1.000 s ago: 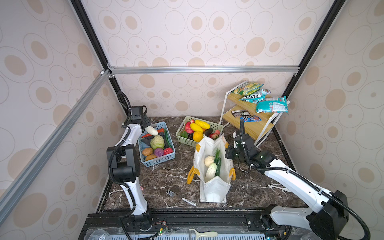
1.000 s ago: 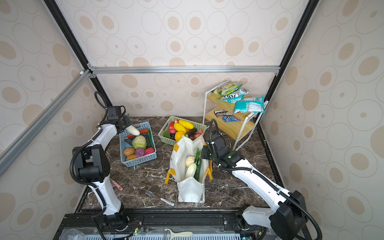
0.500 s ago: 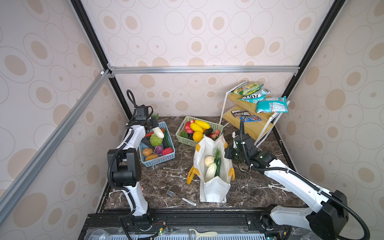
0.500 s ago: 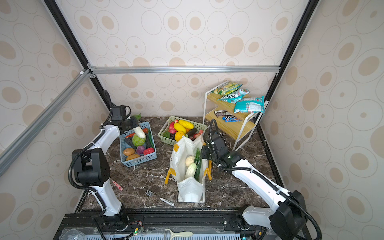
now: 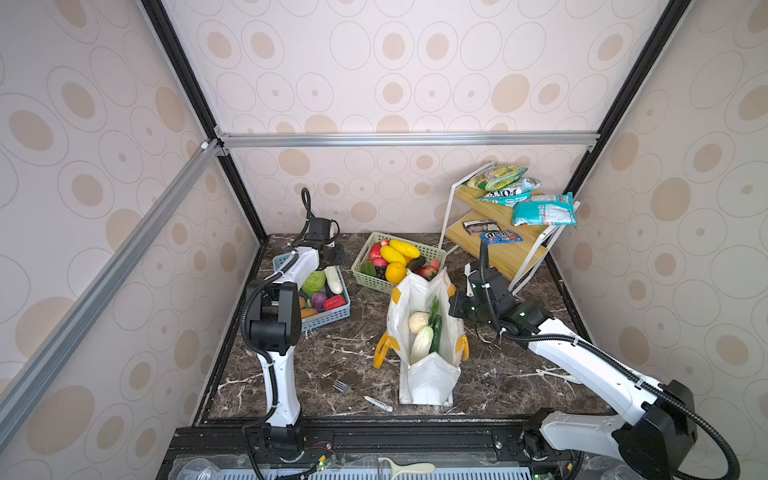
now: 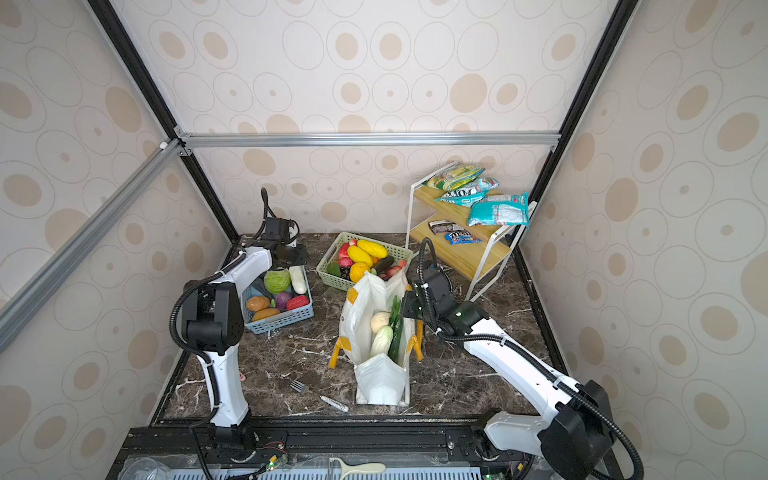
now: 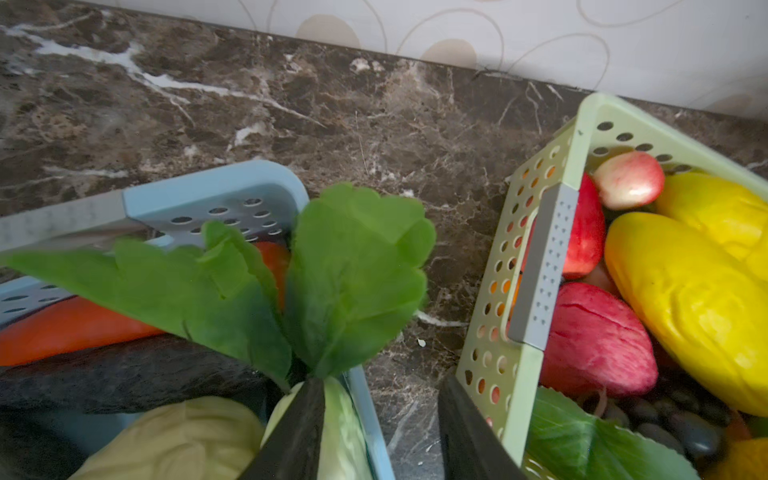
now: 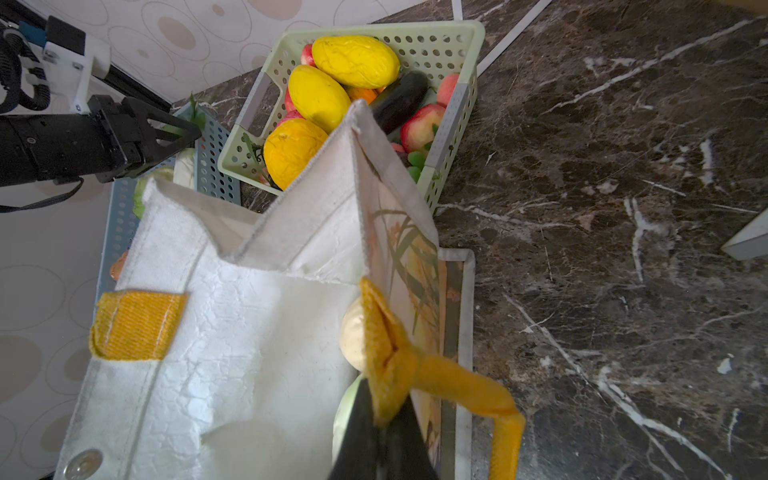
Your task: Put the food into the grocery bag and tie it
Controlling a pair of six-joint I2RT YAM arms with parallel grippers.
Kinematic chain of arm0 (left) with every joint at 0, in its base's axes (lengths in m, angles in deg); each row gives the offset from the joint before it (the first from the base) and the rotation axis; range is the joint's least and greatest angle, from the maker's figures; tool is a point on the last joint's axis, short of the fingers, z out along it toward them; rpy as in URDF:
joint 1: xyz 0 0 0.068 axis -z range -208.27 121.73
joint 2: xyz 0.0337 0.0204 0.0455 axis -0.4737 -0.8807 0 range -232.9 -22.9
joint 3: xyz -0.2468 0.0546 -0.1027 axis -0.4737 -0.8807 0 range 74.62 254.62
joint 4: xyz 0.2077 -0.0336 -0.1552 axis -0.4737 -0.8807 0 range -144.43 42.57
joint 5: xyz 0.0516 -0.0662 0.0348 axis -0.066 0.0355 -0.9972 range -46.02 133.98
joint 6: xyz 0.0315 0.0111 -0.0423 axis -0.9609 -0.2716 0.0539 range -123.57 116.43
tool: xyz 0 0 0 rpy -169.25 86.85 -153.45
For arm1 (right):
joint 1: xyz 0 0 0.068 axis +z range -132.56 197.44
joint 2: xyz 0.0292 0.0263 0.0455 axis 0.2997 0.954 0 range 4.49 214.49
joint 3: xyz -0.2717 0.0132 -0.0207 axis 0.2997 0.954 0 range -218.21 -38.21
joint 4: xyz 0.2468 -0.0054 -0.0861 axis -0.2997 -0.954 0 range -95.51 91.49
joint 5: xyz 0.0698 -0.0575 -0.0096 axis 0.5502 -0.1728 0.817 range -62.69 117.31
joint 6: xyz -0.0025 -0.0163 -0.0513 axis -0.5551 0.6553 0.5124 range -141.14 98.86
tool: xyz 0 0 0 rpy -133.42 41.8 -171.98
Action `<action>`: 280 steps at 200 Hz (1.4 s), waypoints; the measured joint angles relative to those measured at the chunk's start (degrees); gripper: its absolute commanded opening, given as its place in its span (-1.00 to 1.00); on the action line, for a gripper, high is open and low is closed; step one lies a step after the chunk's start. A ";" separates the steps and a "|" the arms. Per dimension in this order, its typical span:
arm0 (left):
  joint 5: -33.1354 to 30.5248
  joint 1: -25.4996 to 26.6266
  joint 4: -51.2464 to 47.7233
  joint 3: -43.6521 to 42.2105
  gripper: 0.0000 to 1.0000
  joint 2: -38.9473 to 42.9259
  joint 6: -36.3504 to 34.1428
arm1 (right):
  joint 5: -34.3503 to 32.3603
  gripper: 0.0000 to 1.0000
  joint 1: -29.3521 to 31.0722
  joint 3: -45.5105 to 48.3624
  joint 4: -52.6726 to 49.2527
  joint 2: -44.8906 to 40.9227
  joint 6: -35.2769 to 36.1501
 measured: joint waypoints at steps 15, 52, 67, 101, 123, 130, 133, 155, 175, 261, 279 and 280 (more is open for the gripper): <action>-1.01 -0.09 -1.20 0.42 -0.09 -0.52 0.00 | -0.07 -1.00 0.00 0.00 -0.09 -0.04 0.00; -1.84 -0.31 -2.25 0.31 0.10 -0.50 0.28 | -0.07 -1.00 0.00 0.00 -0.11 -0.04 0.00; -1.70 -0.50 -2.51 0.28 0.21 -0.20 0.31 | -0.02 -1.00 0.00 0.00 -0.11 -0.04 0.00; -1.70 -1.92 -2.78 0.66 0.15 2.10 1.11 | 0.00 -1.00 0.00 -0.02 -0.11 0.00 0.02; -2.16 -4.28 -2.78 2.78 -0.07 2.84 0.48 | 0.00 -1.00 0.00 -0.02 -0.11 0.02 0.02; -2.84 -5.16 -2.71 3.50 -0.11 2.86 -0.44 | 0.00 -1.00 0.00 -0.02 -0.11 0.02 0.02; -3.30 -5.55 -2.67 3.72 -0.12 2.86 -1.14 | 0.00 -1.00 0.00 -0.02 -0.13 0.02 0.02; -6.84 -7.50 -2.69 4.31 -0.23 2.67 -5.99 | -0.02 -1.00 0.00 -0.13 -0.35 0.02 0.04; -10.84 -8.24 -3.45 5.53 -0.26 1.22 -9.99 | -0.04 -1.00 0.00 -0.15 -0.39 0.09 0.02; -16.22 -8.13 -3.65 8.41 0.05 -6.51 -16.28 | -0.20 -1.00 0.00 -2.19 -2.97 1.20 0.07; -17.18 -8.11 -1.70 6.45 0.13 -5.16 -16.39 | -0.13 -1.00 0.00 -2.51 -3.02 1.53 0.04; -17.33 -8.11 -1.57 6.32 0.13 -5.05 -16.55 | -0.13 -1.00 0.00 -2.54 -3.02 1.60 0.04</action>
